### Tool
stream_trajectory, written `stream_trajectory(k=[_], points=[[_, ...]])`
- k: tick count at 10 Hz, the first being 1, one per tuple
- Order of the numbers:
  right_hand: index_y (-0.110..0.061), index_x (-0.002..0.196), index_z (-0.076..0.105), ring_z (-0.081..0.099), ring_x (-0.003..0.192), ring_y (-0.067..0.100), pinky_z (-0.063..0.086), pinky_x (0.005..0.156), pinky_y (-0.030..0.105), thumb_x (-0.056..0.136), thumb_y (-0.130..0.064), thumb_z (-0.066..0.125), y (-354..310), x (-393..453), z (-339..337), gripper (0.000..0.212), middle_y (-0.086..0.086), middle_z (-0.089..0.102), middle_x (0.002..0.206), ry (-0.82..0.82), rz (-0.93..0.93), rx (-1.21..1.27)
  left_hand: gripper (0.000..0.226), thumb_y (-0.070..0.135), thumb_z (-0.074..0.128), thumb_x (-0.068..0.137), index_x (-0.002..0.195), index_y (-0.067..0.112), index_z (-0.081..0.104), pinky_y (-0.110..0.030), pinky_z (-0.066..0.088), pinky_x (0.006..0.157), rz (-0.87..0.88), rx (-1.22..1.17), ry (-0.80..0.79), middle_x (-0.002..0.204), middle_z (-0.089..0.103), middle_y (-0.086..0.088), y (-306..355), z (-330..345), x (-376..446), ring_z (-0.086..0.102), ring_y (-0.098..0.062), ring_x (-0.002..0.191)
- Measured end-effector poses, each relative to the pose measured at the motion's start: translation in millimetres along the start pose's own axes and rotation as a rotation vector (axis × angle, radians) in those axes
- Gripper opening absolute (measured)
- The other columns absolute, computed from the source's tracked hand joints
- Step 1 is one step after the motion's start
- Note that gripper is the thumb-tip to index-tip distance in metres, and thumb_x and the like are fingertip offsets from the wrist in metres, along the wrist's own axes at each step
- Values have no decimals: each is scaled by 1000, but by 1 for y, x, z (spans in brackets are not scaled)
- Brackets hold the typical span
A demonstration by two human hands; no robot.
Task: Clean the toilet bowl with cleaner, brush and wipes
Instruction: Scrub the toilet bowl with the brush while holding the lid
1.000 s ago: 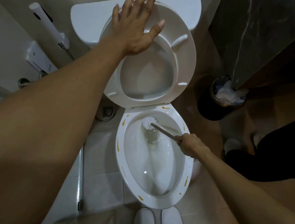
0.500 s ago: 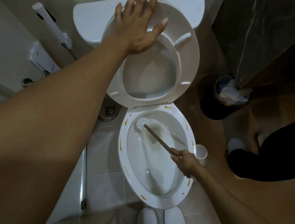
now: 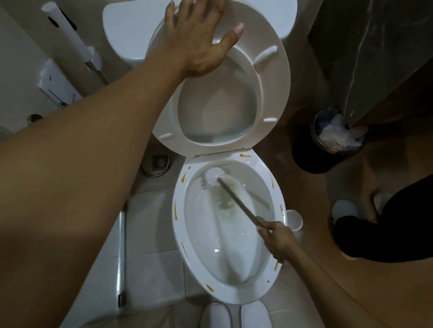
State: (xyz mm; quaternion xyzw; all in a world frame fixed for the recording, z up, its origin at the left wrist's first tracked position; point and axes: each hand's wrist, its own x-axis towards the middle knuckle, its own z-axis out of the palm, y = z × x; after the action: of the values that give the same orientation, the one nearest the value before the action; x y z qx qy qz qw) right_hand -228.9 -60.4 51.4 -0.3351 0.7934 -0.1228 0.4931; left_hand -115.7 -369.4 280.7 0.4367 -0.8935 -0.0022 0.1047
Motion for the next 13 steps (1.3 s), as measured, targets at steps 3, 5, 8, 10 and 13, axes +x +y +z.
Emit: stream_trajectory(k=[3, 5, 8, 10, 13], points=[[-22, 134, 54, 49, 54, 12, 36, 37, 19, 101, -28, 41, -10, -2, 24, 36, 4, 59, 83, -35, 9, -13, 70, 60, 19, 95, 153, 25, -1, -54, -1, 115, -2, 3, 5, 161, -2, 0, 1, -1, -1, -1, -26, 147], [-24, 135, 53, 61, 106, 26, 50, 88, 31, 101, -31, 40, 3, -4, -3, 38, 10, 64, 121, 10, -5, -276, 71, 61, 18, 94, 152, 25, -2, -54, -1, 115, 4, 1, 9, 161, -3, -1, -1, 0, 1, -2, -27, 147], [-30, 133, 55, 63, 103, 27, 48, 77, 28, 100, -28, 41, 26, -34, -64, 36, 8, 64, 116, -76, -1, -585, 69, 60, 19, 95, 152, 26, -1, -54, 0, 115, -10, -6, 20, 161, -2, 1, 1, 0, 0, -1, -26, 147], [-24, 116, 62, 60, 103, 33, 45, 79, 33, 99, -29, 38, 4, 7, -72, 30, 12, 63, 110, 39, 10, -604, 69, 59, 19, 95, 152, 26, 0, -53, 0, 115, -13, -16, 23, 160, 0, 2, 1, -2, -2, 1, -24, 147], [-26, 128, 57, 59, 72, 20, 56, 62, 31, 99, -40, 39, -13, 9, -78, 37, 7, 62, 101, -74, 44, -700, 69, 59, 19, 95, 152, 26, 0, -54, 0, 115, -11, -15, 16, 160, -1, 2, 1, -1, -1, 0, -25, 147]])
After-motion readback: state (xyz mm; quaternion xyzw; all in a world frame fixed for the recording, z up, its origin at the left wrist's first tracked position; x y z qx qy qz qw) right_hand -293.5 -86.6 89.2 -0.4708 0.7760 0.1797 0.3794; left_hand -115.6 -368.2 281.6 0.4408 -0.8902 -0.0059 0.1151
